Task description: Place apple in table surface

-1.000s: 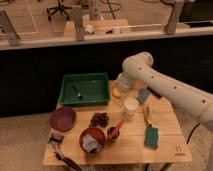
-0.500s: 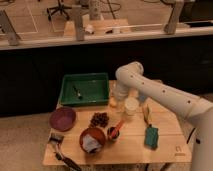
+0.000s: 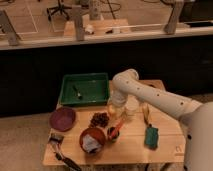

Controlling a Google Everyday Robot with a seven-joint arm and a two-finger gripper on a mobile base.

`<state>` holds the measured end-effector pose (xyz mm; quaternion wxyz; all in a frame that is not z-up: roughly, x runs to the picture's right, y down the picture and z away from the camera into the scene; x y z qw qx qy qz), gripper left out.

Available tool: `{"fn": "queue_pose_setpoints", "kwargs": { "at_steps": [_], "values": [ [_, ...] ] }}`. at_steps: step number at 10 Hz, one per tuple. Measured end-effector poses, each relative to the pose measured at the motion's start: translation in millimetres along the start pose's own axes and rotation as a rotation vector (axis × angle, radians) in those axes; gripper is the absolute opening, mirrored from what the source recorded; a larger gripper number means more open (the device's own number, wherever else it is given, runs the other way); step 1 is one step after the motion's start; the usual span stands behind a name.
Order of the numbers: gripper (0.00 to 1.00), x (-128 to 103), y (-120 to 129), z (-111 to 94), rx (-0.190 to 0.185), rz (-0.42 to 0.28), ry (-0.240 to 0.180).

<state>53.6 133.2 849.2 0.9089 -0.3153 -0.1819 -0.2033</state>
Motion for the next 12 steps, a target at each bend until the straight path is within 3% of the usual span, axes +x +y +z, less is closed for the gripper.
{"fn": "queue_pose_setpoints", "kwargs": {
  "at_steps": [5, 6, 9, 12],
  "values": [
    [0.49, 11, 16, 34, -0.039, 0.034, -0.018],
    [0.53, 15, 19, 38, -0.043, 0.048, -0.019],
    [0.78, 21, 23, 42, -0.043, 0.076, -0.024],
    [0.8, 22, 23, 43, -0.039, 0.084, -0.023]
  ]
}}
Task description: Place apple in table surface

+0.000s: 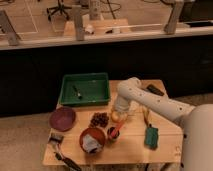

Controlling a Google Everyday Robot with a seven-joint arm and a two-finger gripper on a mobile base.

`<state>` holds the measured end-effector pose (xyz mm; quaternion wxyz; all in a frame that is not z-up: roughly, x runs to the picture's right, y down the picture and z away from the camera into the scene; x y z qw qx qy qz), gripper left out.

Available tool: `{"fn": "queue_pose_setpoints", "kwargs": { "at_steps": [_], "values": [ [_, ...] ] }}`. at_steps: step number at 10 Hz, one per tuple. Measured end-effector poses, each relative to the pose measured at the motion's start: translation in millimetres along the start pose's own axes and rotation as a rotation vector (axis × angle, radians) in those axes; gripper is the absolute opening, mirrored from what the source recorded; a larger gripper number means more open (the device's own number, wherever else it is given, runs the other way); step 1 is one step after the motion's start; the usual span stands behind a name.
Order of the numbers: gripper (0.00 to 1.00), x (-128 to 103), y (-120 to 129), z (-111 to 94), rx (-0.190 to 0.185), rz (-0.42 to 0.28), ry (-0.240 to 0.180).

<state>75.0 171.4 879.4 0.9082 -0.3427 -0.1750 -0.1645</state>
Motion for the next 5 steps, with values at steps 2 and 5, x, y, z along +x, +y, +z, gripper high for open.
{"fn": "queue_pose_setpoints", "kwargs": {
  "at_steps": [2, 5],
  "values": [
    [0.8, 1, 0, 0, 0.005, 0.007, 0.002],
    [0.8, 2, -6, -24, 0.051, 0.014, 0.006]
  ]
}}
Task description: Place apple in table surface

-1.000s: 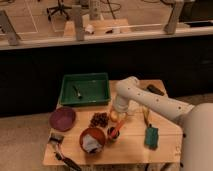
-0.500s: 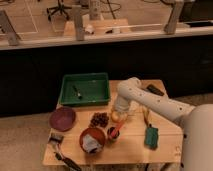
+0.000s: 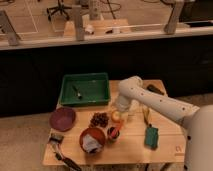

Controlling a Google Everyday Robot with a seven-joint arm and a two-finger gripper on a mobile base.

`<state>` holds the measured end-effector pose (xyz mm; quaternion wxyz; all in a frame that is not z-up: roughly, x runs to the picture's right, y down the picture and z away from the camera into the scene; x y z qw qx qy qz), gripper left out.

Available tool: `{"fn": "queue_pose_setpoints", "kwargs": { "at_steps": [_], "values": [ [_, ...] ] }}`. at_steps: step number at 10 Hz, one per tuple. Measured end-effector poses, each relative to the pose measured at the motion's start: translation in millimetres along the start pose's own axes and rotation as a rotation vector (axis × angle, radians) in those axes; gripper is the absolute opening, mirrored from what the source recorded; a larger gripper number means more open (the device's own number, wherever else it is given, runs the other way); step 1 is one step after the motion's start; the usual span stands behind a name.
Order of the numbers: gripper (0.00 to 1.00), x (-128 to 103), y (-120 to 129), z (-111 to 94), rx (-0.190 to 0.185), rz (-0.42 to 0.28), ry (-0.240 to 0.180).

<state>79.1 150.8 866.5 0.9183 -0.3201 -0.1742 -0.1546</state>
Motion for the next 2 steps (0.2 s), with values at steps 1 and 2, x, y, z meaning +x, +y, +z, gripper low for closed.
{"fn": "queue_pose_setpoints", "kwargs": {
  "at_steps": [1, 2],
  "values": [
    [0.8, 0, -5, -19, 0.034, 0.007, -0.002],
    [0.8, 2, -7, -32, 0.058, 0.011, -0.008]
  ]
}}
